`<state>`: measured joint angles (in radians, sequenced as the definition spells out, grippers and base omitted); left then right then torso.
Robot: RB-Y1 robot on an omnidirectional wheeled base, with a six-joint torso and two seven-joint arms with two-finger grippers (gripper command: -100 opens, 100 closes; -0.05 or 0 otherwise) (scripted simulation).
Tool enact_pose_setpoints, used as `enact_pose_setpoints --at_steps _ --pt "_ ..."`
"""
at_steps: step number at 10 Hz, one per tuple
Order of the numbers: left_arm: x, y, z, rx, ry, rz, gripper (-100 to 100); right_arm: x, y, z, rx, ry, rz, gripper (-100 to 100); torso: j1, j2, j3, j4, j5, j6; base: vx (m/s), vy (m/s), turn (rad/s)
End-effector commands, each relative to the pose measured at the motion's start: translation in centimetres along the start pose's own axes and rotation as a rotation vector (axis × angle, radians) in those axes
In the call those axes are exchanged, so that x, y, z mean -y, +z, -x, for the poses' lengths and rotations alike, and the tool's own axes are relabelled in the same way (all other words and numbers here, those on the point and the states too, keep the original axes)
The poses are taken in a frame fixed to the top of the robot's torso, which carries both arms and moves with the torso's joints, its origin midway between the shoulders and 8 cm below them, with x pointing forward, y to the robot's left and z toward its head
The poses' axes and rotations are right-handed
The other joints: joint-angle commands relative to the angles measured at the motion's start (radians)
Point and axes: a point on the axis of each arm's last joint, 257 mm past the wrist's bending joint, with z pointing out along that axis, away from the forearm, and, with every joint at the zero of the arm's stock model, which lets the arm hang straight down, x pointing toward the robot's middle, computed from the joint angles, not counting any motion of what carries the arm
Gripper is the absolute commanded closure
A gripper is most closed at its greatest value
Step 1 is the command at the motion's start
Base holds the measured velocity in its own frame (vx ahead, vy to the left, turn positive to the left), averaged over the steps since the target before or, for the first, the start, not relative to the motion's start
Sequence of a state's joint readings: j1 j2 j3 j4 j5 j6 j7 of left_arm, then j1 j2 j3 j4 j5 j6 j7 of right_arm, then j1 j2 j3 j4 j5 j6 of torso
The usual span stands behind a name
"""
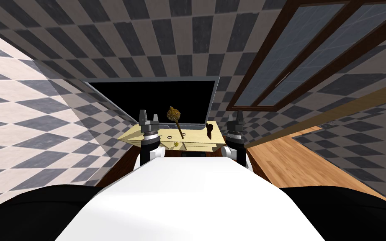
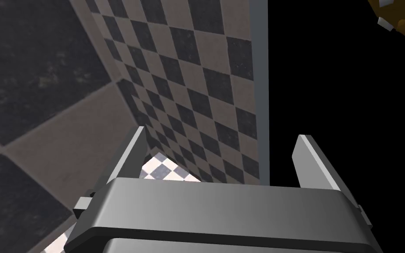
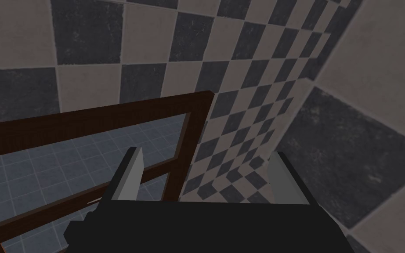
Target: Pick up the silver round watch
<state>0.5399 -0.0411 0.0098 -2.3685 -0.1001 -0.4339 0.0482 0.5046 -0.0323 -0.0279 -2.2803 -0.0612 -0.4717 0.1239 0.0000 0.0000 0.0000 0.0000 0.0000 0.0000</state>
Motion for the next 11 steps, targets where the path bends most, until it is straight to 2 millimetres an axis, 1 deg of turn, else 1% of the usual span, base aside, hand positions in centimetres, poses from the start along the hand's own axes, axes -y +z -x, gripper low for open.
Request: enact_pose_setpoints --at_steps 1,2,4,8,9,11 --pt "-0.6 0.1 -0.5 -0.027 0.006 0.012 -100 0.0 0.0 0.0 0.0 0.0 0.0 0 0.0 0.0 0.0 0.0 0.0 0.0 -0.009 0.003 0.001" --pt "-1.3 0.2 -0.8 -0.048 0.011 0.025 -100 0.0 0.0 0.0 0.0 0.0 0.0 0 0.0 0.0 0.0 0.0 0.0 0.0 -0.023 0.007 -0.001" --pt "-3.1 0.4 -1.6 -0.092 0.022 0.064 -100 0.0 0.0 0.0 0.0 0.0 0.0 0 0.001 0.002 0.001 0.0 0.0 0.0 -0.039 0.005 0.001" --pt "-8.8 1.0 -2.8 -0.162 0.046 0.182 -100 0.0 0.0 0.0 0.0 0.0 0.0 0 0.001 0.004 0.002 0.001 0.0 0.0 -0.058 0.009 0.001" --pt "-9.0 0.9 -2.7 -0.162 0.047 0.191 -100 0.0 0.0 0.0 0.0 0.0 0.0 0 0.001 0.004 0.002 0.001 0.0 0.0 -0.037 0.012 -0.002" --pt "-12.5 1.2 -3.0 -0.185 0.061 0.264 -100 0.0 0.0 0.0 0.0 0.0 0.0 0 0.001 0.002 0.001 0.0 0.0 0.0 -0.035 0.016 0.001"
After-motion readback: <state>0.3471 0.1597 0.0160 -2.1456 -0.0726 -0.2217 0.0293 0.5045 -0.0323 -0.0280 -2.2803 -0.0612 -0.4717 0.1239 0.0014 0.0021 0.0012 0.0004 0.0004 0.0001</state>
